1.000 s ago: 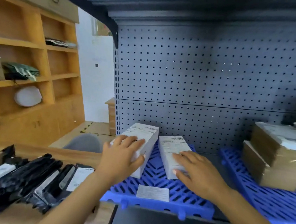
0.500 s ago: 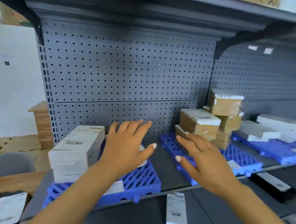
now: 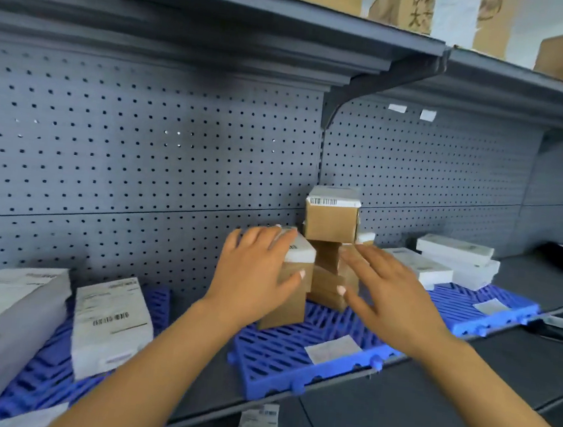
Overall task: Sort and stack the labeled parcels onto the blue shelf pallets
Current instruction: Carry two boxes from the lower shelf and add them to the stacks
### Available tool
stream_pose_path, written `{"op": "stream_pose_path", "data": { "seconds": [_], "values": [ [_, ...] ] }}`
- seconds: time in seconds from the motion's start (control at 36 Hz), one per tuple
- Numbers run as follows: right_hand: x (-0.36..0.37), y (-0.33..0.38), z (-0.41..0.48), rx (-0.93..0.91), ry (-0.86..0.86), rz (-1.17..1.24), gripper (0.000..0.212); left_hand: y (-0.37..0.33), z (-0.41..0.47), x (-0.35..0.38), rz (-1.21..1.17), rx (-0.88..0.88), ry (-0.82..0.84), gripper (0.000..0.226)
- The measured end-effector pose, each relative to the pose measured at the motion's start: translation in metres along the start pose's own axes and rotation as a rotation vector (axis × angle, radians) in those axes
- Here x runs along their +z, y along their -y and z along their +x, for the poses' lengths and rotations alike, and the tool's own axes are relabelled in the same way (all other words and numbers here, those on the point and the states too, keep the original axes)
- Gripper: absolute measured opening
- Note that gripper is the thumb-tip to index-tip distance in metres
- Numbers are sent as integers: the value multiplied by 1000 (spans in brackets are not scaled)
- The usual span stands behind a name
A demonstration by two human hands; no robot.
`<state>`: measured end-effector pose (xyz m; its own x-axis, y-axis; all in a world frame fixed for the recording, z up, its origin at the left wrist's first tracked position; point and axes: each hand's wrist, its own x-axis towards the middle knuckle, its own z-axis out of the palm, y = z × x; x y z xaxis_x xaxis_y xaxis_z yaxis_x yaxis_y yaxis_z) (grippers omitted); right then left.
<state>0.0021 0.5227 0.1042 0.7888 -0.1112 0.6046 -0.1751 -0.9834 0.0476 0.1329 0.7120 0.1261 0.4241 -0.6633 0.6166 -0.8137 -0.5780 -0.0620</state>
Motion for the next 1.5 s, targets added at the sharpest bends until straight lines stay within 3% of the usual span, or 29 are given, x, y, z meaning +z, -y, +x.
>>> {"op": "stream_pose_path", "data": {
  "seconds": [0.36, 0.64, 1.06, 1.22, 1.5],
  "values": [
    [20, -79, 49, -125, 87, -8, 66, -63, 67, 38, 117, -209, 46, 73],
    [33, -111, 66, -132, 117, 16, 62, -82, 90, 54, 173, -240, 66, 72],
    [34, -134, 54, -93, 106, 57, 69, -97, 89, 67, 128, -144, 19, 66],
    [25, -132, 7, -69, 93, 71, 68, -107, 55, 63, 62, -10, -102, 60],
    [6, -95, -107, -17, 133, 61, 61, -121, -43, 61, -96, 146, -52, 58]
  ]
}}
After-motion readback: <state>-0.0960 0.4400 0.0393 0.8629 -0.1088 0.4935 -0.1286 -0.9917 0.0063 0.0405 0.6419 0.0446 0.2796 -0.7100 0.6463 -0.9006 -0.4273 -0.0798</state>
